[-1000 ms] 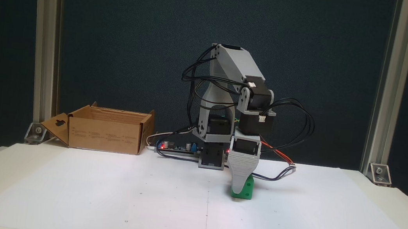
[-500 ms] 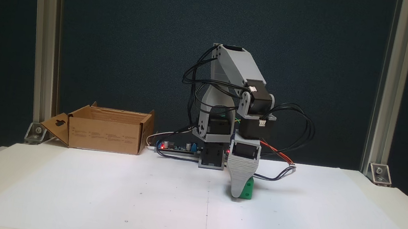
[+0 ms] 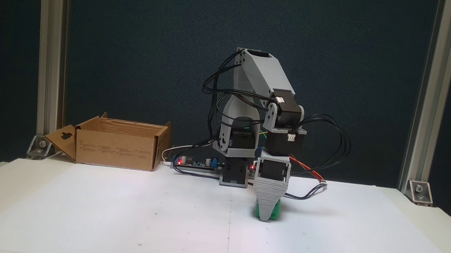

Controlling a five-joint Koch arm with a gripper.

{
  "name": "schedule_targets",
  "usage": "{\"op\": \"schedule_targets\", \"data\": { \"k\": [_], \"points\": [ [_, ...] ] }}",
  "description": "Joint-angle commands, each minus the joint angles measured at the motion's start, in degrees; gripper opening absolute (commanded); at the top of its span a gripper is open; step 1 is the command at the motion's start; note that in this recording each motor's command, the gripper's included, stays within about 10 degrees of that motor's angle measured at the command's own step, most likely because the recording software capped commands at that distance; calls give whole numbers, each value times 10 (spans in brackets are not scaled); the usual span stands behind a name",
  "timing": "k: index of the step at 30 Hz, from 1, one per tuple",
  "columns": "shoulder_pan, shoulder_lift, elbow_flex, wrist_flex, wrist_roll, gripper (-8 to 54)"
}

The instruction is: Grasp a green dice and put it in the bin.

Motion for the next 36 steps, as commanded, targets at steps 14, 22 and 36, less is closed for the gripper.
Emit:
{"op": "schedule_targets", "data": {
  "k": [14,22,36],
  "points": [
    [71,128,-84,105,43,116],
    [201,187,-263,205,-36,116],
    [484,207,-308,217,-273,116]
  ]
}}
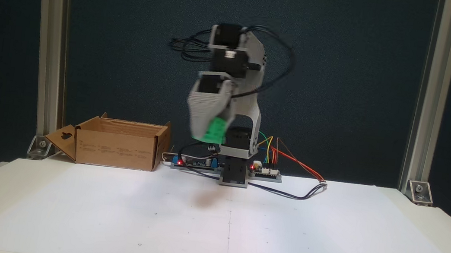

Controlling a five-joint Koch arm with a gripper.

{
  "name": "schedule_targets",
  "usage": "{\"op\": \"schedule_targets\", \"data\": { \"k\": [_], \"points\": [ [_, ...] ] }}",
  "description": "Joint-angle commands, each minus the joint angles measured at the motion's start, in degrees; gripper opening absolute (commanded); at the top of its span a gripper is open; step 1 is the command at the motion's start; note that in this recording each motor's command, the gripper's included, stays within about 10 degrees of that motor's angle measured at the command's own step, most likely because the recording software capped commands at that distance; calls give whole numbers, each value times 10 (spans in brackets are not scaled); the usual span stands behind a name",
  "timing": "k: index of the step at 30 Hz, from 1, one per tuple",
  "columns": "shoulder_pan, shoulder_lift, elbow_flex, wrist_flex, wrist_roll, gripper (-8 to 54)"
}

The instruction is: Grasp a green dice and put it in the bin.

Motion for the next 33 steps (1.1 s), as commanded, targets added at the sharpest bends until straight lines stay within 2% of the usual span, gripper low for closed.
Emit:
{"op": "schedule_targets", "data": {
  "k": [1,7,15,24,33],
  "points": [
    [69,18,-46,-1,-81,116],
    [229,18,-46,-2,-183,116],
    [431,15,-61,-3,-265,117],
    [670,-49,-134,-11,-370,116],
    [850,-143,-164,-82,-412,116]
  ]
}}
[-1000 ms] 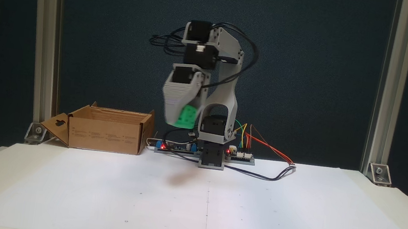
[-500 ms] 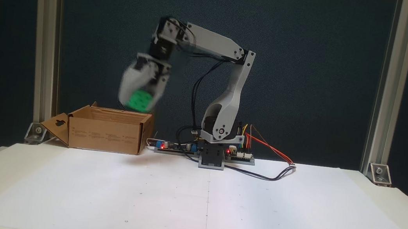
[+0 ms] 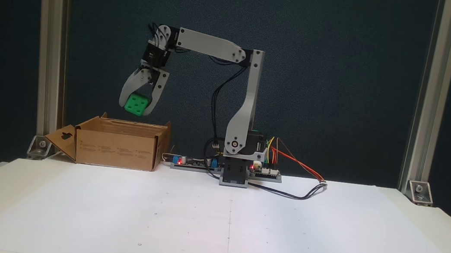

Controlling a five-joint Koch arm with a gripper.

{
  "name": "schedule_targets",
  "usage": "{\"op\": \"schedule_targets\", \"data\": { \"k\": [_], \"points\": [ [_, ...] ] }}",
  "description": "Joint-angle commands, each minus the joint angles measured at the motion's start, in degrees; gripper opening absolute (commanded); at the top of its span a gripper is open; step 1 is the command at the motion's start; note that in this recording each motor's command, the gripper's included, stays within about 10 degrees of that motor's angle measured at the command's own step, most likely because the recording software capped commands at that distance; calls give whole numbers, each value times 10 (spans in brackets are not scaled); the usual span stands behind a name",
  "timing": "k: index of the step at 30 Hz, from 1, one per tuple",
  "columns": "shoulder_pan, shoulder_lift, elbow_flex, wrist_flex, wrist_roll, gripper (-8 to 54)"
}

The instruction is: Grasp a green dice and put it in the bin.

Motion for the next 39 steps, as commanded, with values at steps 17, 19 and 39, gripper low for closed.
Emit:
{"op": "schedule_targets", "data": {
  "k": [17,19,39],
  "points": [
    [47,-100,-44,-68,-51,116],
    [47,-105,-44,-69,-50,127],
    [-261,103,-76,-73,213,436]
  ]
}}
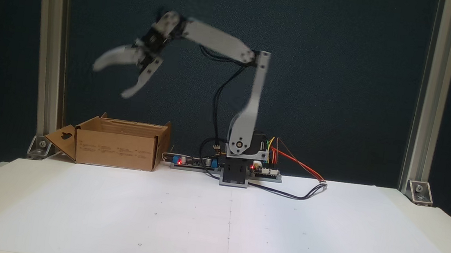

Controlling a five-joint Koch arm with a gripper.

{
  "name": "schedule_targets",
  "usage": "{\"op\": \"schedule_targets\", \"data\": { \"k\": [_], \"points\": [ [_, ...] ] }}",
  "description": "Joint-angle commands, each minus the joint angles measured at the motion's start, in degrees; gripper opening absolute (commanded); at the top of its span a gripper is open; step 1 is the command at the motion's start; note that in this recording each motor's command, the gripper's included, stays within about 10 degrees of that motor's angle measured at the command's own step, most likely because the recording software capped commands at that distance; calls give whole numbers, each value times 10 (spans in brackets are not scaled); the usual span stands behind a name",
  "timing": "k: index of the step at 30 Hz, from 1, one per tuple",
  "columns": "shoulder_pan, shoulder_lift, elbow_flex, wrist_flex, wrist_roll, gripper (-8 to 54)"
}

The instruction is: Grasp a green dice and put it in the bin.

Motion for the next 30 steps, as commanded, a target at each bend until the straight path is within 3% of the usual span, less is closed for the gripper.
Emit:
{"op": "schedule_targets", "data": {
  "k": [1,8,16,23,30],
  "points": [
    [-91,41,-33,-13,96,436],
    [-383,110,32,-28,139,439],
    [-714,240,245,-227,140,440],
    [-793,370,502,-411,131,440],
    [-777,379,670,-582,132,448]
  ]
}}
